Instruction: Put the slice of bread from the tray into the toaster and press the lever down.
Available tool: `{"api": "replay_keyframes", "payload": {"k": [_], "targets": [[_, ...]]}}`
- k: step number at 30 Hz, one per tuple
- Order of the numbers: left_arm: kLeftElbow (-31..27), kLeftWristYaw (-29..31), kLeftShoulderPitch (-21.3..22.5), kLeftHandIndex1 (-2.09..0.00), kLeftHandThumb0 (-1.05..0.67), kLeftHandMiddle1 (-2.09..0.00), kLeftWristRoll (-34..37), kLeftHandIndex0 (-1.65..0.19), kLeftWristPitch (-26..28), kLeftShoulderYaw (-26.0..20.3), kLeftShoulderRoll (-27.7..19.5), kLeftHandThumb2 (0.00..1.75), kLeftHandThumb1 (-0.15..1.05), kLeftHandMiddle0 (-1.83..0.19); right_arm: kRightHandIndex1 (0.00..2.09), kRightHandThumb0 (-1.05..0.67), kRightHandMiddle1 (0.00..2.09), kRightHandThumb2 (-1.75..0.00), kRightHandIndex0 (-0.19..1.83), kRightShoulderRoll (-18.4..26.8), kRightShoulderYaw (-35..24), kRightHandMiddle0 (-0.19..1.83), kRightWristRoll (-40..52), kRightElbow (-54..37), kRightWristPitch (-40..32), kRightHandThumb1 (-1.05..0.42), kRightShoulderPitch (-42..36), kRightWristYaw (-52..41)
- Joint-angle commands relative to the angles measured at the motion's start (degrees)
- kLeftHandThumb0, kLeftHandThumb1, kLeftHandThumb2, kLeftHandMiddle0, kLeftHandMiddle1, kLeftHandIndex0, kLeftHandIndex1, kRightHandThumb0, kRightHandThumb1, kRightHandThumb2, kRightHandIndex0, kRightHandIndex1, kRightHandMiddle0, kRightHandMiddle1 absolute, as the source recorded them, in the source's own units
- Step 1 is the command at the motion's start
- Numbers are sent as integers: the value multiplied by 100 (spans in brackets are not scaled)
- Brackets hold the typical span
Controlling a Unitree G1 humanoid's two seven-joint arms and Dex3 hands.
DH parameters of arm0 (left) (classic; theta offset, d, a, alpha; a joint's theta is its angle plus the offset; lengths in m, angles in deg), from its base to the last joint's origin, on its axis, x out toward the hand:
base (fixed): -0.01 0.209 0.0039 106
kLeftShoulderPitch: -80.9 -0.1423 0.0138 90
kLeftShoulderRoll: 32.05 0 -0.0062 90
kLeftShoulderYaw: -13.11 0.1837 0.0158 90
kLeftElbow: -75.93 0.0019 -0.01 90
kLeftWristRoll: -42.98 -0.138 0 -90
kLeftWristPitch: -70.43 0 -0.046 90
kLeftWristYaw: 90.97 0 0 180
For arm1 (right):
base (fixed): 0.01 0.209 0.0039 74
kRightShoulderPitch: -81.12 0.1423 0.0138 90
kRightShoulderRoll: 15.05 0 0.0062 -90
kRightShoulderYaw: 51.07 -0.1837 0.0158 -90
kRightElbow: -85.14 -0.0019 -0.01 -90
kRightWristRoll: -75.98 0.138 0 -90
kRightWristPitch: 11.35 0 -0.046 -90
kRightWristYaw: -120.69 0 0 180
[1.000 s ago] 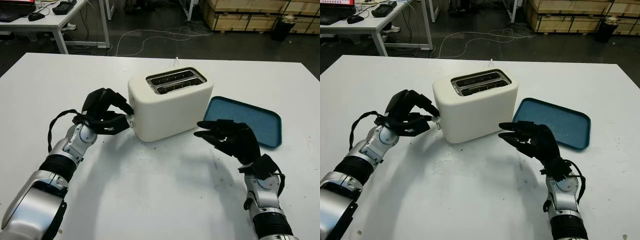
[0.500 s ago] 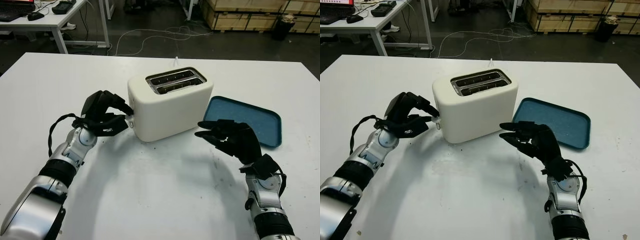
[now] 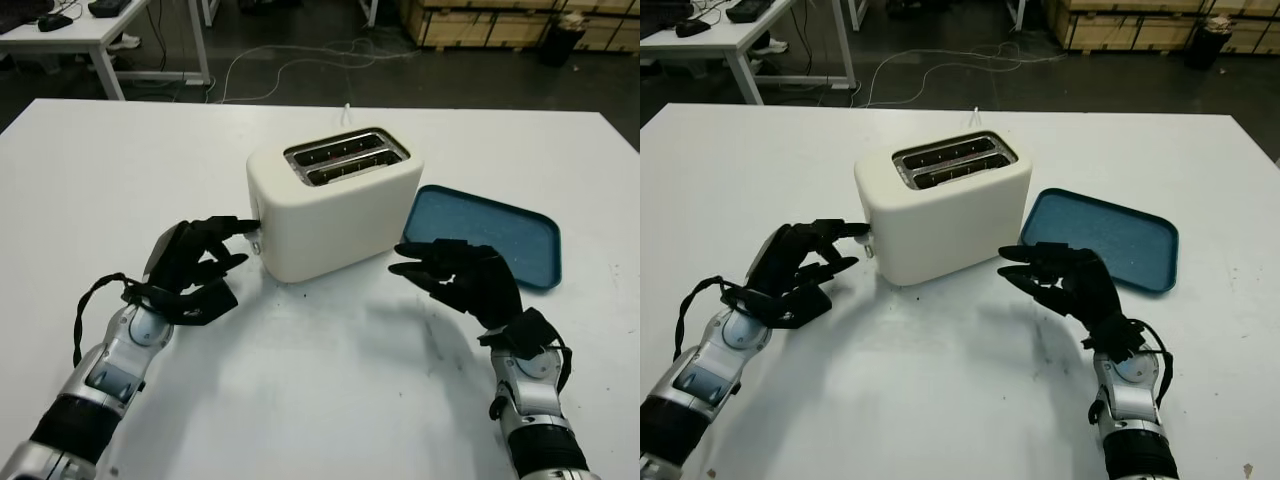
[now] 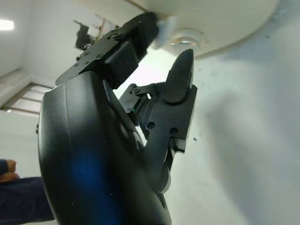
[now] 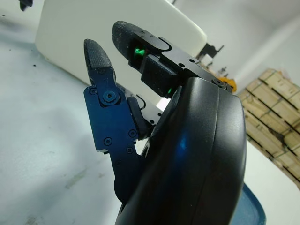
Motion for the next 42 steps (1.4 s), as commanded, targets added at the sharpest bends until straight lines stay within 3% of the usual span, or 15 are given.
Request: {"api": "replay_keyframes", "payload": {"k": [1,14,22,29,34,37,42], "targets": [[-315,350,-53,-4,-18,-144,-177,-111,-155,209,223,14,92,-77,0,-39,0,0,117,-1,18,108,44,49,-27,-82,33,16],[-697,303,-80,-5,-16,-156,-402,-113,-455,-565,101,9,92,-78,0,-40,0,0,118,-25,62,108,101,116,-85,-82,33,-14],[-1531,351,-511,-5,-14,-149,-455,-112,-101,-1022,248,10,92,-76,0,-38,0,0,117,-53,78,107,107,76,-125,-82,43,13],[-1925,238,-795,-6,-17,-146,-606,-113,65,-1321,431,9,92,-79,0,-40,0,0,117,-79,76,107,133,77,-139,-82,65,4],[-2198,-24,-979,-6,-19,-151,-702,-114,285,-1593,771,8,92,-81,0,-39,0,0,118,-67,26,107,116,33,-155,-82,62,83],[-2318,-308,-1174,-5,-26,-139,-682,-113,420,-1746,1122,15,92,-77,1,-39,0,0,119,-154,-174,107,203,-176,-357,-83,82,456],[-2478,-352,-1502,-1,-32,-138,-382,-105,557,-1910,1535,13,92,-73,0,-46,0,-1,112,-26,-461,103,203,-259,-696,-85,482,975]]}}
